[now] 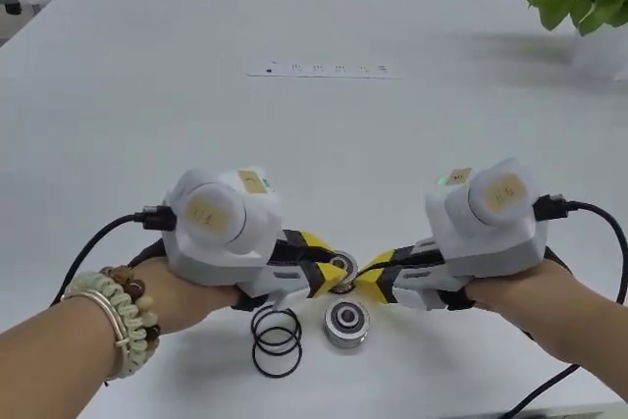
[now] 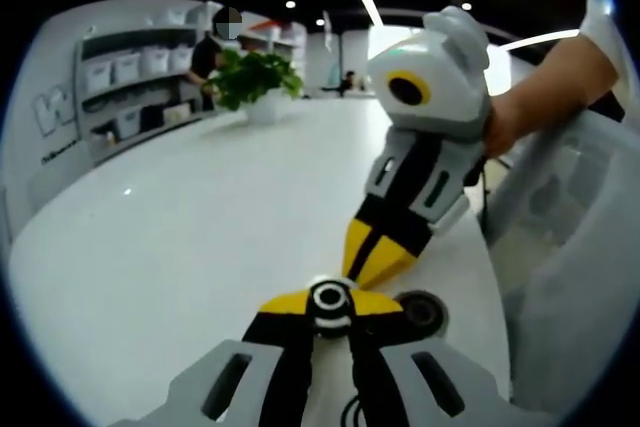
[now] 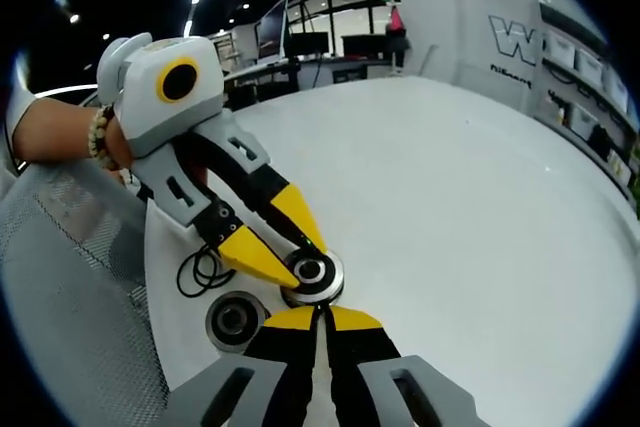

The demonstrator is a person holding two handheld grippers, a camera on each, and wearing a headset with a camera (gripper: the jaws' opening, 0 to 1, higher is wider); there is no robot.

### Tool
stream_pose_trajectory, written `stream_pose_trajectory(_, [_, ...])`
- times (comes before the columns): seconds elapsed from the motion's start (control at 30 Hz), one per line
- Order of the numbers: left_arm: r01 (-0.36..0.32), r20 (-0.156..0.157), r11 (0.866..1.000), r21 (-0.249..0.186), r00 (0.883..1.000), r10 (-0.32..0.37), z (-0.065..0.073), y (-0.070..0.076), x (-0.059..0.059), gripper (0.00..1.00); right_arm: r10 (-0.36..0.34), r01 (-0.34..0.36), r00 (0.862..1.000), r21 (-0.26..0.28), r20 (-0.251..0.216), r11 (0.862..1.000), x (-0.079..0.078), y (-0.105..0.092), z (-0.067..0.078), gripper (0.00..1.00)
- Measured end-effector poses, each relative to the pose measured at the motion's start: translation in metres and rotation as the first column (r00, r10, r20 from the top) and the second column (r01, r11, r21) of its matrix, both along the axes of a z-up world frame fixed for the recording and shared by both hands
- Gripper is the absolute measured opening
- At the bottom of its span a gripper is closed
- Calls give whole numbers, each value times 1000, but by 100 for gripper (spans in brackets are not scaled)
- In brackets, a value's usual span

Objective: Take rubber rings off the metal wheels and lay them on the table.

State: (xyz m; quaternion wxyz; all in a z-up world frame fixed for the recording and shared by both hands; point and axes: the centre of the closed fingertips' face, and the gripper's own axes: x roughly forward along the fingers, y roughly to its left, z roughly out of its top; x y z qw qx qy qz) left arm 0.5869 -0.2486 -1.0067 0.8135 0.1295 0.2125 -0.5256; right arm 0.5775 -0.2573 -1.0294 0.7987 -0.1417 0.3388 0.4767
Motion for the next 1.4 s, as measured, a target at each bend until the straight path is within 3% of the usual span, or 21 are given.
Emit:
stream_pose_trajectory(0.13, [-2,1,1000,0,1000,2,0,0,0,14,-8,8,1000,-4,0,1000,0,0,0,0])
stream_pose_trajectory(0.23, [-4,0,1000,-2,1000,4,0,0,0,14,-79,80,996,4,-44,997,3,-3,-1,0])
stream_pose_trajectory(0.27, [-4,-2,1000,-4,1000,4,0,0,-1,14,-130,133,987,22,-99,991,3,-4,-1,0])
stream_pose_trajectory(0.33, [-2,-3,1000,-4,1000,2,0,1,-1,14,-182,193,970,51,-161,980,5,-6,0,0])
stream_pose_trajectory(0.53, [-1,-1,1000,-5,1000,1,0,1,-1,14,-240,266,947,101,-214,959,8,-9,4,0])
stream_pose_trajectory(0.6, [0,1,1000,-5,1000,0,0,1,-1,14,-263,310,927,151,-269,939,9,-8,9,0])
stream_pose_trajectory(0.63, [0,1,1000,-6,1000,0,0,1,-1,14,-269,339,914,204,-305,918,9,-4,15,0])
stream_pose_trajectory(0.7, [0,2,1000,-5,1000,0,0,1,-1,14,-289,373,891,199,-351,906,10,-7,12,0])
stream_pose_trajectory(0.73, [0,2,1000,-4,1000,0,0,1,-1,14,-280,355,903,199,-325,913,11,-8,11,0])
stream_pose_trajectory(0.8, [0,3,1000,-4,1000,0,0,1,-1,14,-285,371,895,215,-344,903,9,-7,12,0])
stream_pose_trajectory(0.87, [1,4,1000,-4,1000,-1,0,1,-1,14,-278,363,900,226,-335,904,6,-6,13,0])
stream_pose_trajectory(0.93, [4,12,1000,0,1000,-4,0,1,-1,14,-295,393,883,232,-365,890,7,-4,14,0])
stream_pose_trajectory(0.97, [7,17,1000,3,1000,-7,0,1,-1,14,-289,389,885,238,-364,890,7,-4,14,0])
stream_pose_trajectory(1.0, [9,20,1000,5,1000,-9,0,0,-2,14,-290,403,872,241,-394,883,5,-3,15,0])
stream_pose_trajectory(1.07, [9,24,1000,8,1000,-9,0,0,-2,14,-293,405,873,243,-390,882,5,-2,16,0])
stream_pose_trajectory(1.4, [4,17,1000,7,1000,-4,-1,3,-2,14,-295,435,851,269,-436,859,5,2,19,0])
